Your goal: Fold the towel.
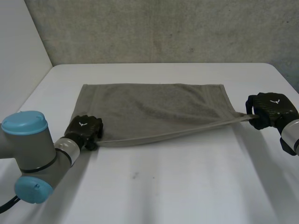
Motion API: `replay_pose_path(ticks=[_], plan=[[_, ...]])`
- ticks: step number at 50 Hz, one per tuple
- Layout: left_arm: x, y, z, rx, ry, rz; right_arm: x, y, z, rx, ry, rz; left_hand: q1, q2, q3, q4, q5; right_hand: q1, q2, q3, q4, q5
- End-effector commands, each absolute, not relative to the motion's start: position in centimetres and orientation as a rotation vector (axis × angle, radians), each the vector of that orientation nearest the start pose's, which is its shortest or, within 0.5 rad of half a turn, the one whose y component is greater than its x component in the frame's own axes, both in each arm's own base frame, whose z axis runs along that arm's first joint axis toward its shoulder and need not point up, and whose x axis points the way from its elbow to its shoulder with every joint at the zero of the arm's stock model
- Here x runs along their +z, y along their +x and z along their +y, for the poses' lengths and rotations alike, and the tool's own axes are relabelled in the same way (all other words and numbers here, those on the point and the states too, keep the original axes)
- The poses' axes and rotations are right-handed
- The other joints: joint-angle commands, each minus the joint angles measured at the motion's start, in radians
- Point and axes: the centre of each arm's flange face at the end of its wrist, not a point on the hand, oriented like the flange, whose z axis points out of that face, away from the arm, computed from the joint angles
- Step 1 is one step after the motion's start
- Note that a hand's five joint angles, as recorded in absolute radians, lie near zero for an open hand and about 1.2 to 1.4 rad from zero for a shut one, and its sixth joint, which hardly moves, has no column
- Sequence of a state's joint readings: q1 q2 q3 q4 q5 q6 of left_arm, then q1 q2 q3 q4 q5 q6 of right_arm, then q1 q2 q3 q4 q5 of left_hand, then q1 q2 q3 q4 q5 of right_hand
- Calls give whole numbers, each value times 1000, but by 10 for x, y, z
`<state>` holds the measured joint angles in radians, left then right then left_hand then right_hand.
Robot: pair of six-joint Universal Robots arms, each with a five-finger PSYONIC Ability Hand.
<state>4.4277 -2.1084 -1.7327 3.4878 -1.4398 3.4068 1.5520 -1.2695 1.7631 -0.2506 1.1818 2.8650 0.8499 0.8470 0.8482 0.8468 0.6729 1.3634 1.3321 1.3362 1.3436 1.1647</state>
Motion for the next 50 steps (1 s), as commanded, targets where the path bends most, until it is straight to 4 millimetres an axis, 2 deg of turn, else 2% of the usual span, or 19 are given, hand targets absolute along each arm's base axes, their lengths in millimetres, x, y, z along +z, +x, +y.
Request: replay_pose_path(ticks=[1,10,20,28,30,34,38,40,43,44,45,46,47,48,49,50], plan=[[118,-226,-290,-1851,804,2532,180,150,-331,-1902,-632,2293,109,112,111,112,112,33,64,60,53,57],[134,-221,-292,-1901,774,2487,178,149,-334,-1901,-635,2301,112,115,114,115,115,33,64,60,53,57],[131,-213,-294,-1842,800,2472,176,147,-335,-1898,-634,2309,148,150,149,151,150,33,64,60,53,57],[127,-211,-285,-1723,910,2456,177,148,-335,-1904,-641,2307,280,282,281,283,282,33,64,60,53,57],[123,-208,-278,-1644,938,2467,178,148,-336,-1906,-642,2304,545,548,546,548,547,33,64,60,53,57],[124,-203,-274,-1603,934,2478,179,151,-333,-1906,-712,2316,546,549,548,549,549,33,64,60,53,57],[139,-198,-264,-1602,921,2481,179,152,-327,-1878,-795,2350,546,549,548,549,549,33,64,60,53,57],[144,-195,-259,-1605,913,2480,179,153,-316,-1792,-890,2408,546,549,548,549,549,33,64,60,53,57],[159,-186,-251,-1622,882,2464,182,152,-309,-1741,-934,2439,546,549,548,549,549,33,64,60,53,57],[167,-182,-244,-1624,867,2458,184,150,-303,-1697,-977,2469,546,549,548,549,549,33,64,60,53,57],[167,-181,-244,-1624,867,2458,185,150,-294,-1629,-1024,2498,546,549,548,549,549,33,64,60,53,57],[177,-177,-237,-1629,849,2454,185,150,-294,-1628,-1024,2498,546,549,548,549,549,33,64,60,53,57],[184,-174,-228,-1629,844,2459,184,150,-285,-1556,-1063,2521,546,549,548,549,549,33,64,60,53,57],[184,-173,-228,-1629,844,2459,184,150,-285,-1555,-1064,2521,546,549,548,549,549,33,64,60,53,57],[191,-172,-219,-1631,852,2468,186,147,-276,-1495,-1094,2545,546,549,548,549,549,33,64,60,53,57],[196,-171,-209,-1633,868,2486,186,147,-276,-1494,-1095,2546,546,549,548,549,549,33,64,60,53,57]])
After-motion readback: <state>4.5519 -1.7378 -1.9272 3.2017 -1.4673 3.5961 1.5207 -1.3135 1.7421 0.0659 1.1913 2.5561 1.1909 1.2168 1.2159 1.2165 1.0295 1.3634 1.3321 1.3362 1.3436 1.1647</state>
